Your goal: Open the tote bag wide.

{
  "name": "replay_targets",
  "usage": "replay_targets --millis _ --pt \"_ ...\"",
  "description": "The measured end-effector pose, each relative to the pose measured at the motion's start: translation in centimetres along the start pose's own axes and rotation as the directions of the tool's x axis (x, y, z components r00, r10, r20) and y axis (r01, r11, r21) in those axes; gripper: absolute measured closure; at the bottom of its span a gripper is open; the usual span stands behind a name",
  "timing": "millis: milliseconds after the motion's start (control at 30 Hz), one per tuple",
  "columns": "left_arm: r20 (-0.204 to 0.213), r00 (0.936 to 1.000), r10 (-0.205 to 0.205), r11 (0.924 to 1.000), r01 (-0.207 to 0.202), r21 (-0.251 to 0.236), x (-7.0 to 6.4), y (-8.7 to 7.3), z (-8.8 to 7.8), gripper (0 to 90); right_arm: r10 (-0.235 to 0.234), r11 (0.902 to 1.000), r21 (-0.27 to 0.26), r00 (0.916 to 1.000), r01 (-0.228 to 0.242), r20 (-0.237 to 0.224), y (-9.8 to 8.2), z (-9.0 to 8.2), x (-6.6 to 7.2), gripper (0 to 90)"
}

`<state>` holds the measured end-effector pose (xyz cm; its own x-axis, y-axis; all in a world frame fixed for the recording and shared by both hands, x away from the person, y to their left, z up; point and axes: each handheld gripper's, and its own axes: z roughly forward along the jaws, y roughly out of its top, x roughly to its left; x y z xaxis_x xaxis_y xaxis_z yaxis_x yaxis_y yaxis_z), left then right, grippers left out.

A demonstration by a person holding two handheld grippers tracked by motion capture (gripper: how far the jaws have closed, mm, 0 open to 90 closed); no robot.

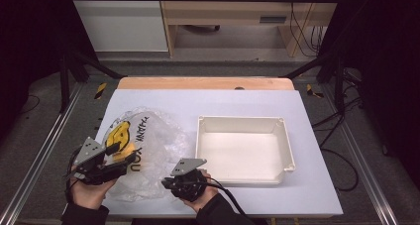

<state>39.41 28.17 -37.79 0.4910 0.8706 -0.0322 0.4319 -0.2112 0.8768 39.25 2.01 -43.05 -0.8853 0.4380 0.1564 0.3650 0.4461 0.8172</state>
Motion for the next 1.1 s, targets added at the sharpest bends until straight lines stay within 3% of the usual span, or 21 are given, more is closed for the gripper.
replay_targets --millis 133,267,400,633,833,967,1100 --pt "0.029 0.9994 0.018 0.9997 -0.018 0.014 -1.0 0.1 0.4 31.0 -0.040 0.9991 -0.012 0.9992 0.040 0.003 0.0 0.0 0.6 89.6" --pt "0.056 0.9979 0.033 0.9990 -0.035 0.028 -2.0 0.2 0.7 29.3 -0.079 0.9944 -0.069 0.9967 0.080 0.020 0.2 -0.6 1.0 89.9" --pt "0.094 0.9952 0.029 0.9987 -0.032 0.039 -3.0 0.2 1.1 28.8 -0.086 0.9917 -0.095 0.9961 0.087 0.019 0.3 -0.9 1.1 89.9" --pt "0.125 0.9912 0.044 0.9972 -0.051 0.055 -4.6 0.0 1.7 29.0 -0.104 0.9907 -0.087 0.9945 0.104 0.006 0.1 -0.5 1.5 89.9" --pt "0.127 0.9908 0.047 0.9915 -0.062 0.114 -5.5 -0.6 3.1 30.8 -0.117 0.9899 -0.080 0.9931 0.117 -0.002 0.0 -0.2 1.7 89.9" --pt "0.105 0.9925 0.061 0.9892 -0.075 0.127 -5.5 -0.9 3.5 38.1 -0.122 0.9899 -0.074 0.9925 0.121 -0.010 -0.1 0.0 1.8 89.9" --pt "0.085 0.9941 0.067 0.9909 -0.076 0.111 -4.7 -0.6 2.6 58.3 -0.118 0.9913 -0.061 0.9929 0.117 -0.013 -0.2 0.2 1.8 89.1"
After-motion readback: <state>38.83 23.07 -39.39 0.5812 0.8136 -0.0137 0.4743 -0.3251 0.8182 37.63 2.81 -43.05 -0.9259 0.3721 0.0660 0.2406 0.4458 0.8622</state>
